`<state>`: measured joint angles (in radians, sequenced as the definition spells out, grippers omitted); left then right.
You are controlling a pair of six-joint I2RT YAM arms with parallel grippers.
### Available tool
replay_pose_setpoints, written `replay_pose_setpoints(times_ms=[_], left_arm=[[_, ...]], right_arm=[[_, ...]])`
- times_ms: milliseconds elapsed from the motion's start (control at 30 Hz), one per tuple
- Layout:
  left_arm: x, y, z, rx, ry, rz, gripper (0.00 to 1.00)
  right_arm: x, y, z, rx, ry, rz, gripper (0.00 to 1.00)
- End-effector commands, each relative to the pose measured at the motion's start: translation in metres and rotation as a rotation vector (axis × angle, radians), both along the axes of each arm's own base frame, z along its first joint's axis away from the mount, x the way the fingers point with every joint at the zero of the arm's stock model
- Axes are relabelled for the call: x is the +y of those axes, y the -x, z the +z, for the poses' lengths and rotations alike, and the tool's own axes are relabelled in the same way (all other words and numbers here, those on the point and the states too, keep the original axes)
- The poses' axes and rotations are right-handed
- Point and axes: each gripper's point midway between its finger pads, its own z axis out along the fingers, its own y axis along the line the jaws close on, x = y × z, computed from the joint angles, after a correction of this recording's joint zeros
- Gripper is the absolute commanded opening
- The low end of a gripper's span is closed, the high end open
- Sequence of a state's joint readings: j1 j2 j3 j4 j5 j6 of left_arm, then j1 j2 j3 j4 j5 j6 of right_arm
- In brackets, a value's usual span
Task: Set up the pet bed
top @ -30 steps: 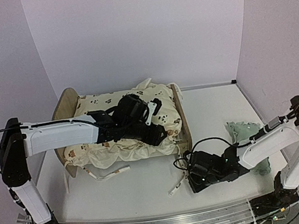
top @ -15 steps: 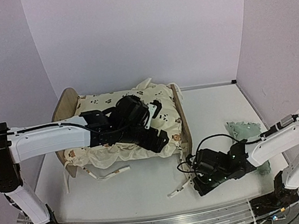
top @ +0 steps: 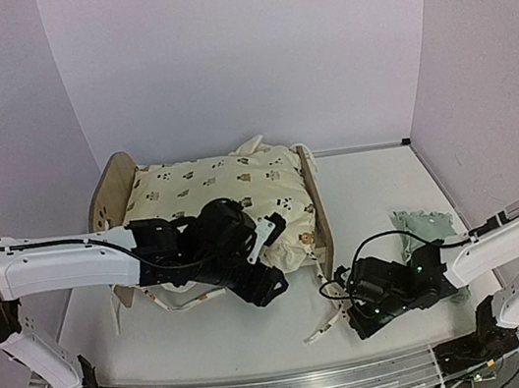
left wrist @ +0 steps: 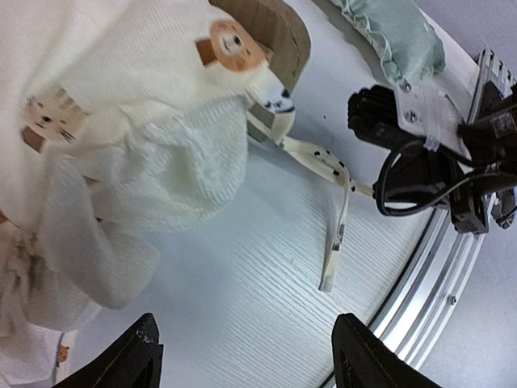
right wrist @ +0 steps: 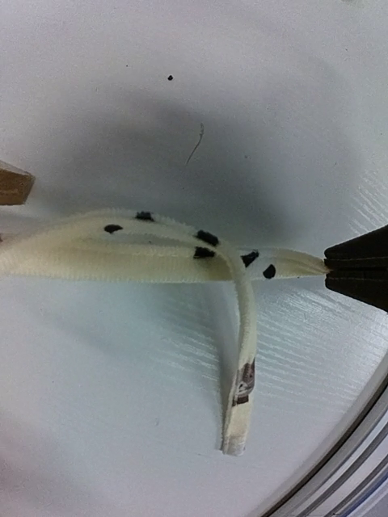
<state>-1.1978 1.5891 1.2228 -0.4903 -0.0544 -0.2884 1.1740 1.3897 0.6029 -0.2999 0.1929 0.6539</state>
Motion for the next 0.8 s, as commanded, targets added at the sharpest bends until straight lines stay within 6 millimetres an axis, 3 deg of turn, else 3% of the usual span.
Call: replay_pose_setpoints(times_ms=[0, 233, 500, 767], left_arm=[[-0.019, 0.019, -0.021, 0.049, 0.028, -0.084, 0.72], [-0.039, 0.033, -0.056, 0.091, 0.004, -0.148, 0.71], [-0.055, 0.041, -0.075, 0.118, 0.008, -0.2, 0.71], [-0.073, 0.075, -0.093, 0.125, -0.032, -0.304, 0.71]], right_arm=[[-0.008, 0.0, 0.002, -0.018, 0.015, -0.001, 0.0], [-0.013, 0.0, 0.002, -0.027, 0.02, -0.002, 0.0], [-0.019, 0.0, 0.003, -0.044, 0.018, -0.006, 0.0], [-0.023, 0.001, 0.001, -0.043, 0.021, -0.007, 0.0]])
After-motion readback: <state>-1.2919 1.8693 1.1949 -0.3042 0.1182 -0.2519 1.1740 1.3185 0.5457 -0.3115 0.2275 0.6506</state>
